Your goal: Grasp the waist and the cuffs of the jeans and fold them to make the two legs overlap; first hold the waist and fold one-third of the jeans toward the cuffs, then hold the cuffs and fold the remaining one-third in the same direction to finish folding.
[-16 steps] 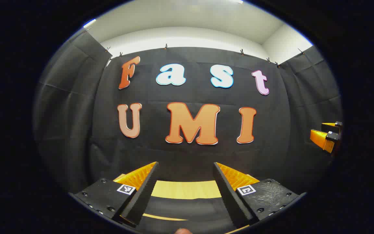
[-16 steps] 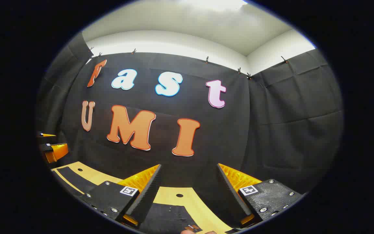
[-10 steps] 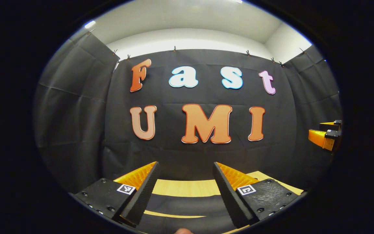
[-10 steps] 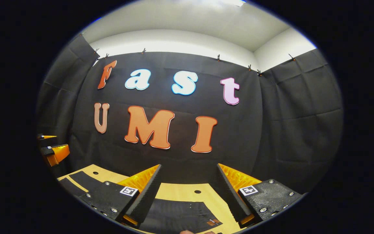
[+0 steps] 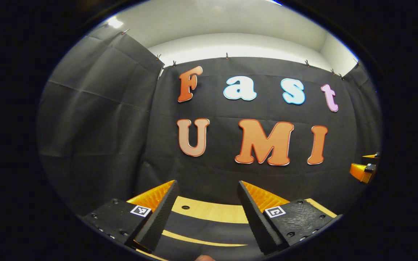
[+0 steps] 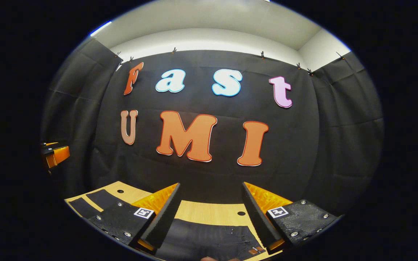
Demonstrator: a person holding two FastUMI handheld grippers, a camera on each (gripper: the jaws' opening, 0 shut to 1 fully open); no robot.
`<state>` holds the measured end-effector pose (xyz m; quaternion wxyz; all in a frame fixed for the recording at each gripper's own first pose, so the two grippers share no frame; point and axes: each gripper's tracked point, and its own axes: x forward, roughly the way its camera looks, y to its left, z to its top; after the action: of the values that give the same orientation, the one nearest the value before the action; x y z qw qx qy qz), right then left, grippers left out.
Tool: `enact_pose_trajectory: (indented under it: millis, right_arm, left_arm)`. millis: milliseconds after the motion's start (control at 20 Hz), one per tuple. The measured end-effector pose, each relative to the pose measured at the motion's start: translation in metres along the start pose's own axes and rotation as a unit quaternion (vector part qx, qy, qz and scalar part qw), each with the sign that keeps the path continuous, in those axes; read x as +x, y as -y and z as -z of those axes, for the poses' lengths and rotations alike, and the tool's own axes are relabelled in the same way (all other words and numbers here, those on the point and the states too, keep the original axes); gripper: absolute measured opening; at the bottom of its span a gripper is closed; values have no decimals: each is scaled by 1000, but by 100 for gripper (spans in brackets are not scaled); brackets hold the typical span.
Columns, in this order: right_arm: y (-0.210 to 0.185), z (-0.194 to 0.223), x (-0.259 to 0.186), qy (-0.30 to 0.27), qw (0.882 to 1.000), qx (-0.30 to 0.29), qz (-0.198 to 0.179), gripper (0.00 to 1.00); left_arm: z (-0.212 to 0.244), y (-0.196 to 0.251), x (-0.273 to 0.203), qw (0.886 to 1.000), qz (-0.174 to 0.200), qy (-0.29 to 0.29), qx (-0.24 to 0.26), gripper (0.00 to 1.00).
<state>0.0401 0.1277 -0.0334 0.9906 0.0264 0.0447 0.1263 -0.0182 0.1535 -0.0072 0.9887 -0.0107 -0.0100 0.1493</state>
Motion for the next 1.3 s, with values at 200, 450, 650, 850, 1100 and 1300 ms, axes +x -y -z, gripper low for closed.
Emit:
enact_pose_trajectory:
  millis: [200,450,650,850,1100,1300]
  right_arm:
    - [24,38,23,-33,999,24,-2,98]
    - [75,97,33,-110,992,44,35,98]
    - [109,153,23,-188,976,72,80,98]
    - [122,199,10,-255,951,133,113,100]
    - [131,255,-4,-328,911,204,147,97]
    - [131,308,-18,-389,862,274,173,99]
  left_arm:
    - [29,-7,17,999,-36,-37,-2,96]
    - [77,-45,24,989,-94,-109,-23,98]
    - [123,-90,30,974,-134,-176,-57,96]
    - [160,-129,37,956,-165,-228,-79,98]
    - [217,-171,37,924,-193,-306,-121,98]
    - [274,-200,25,880,-223,-394,-142,100]
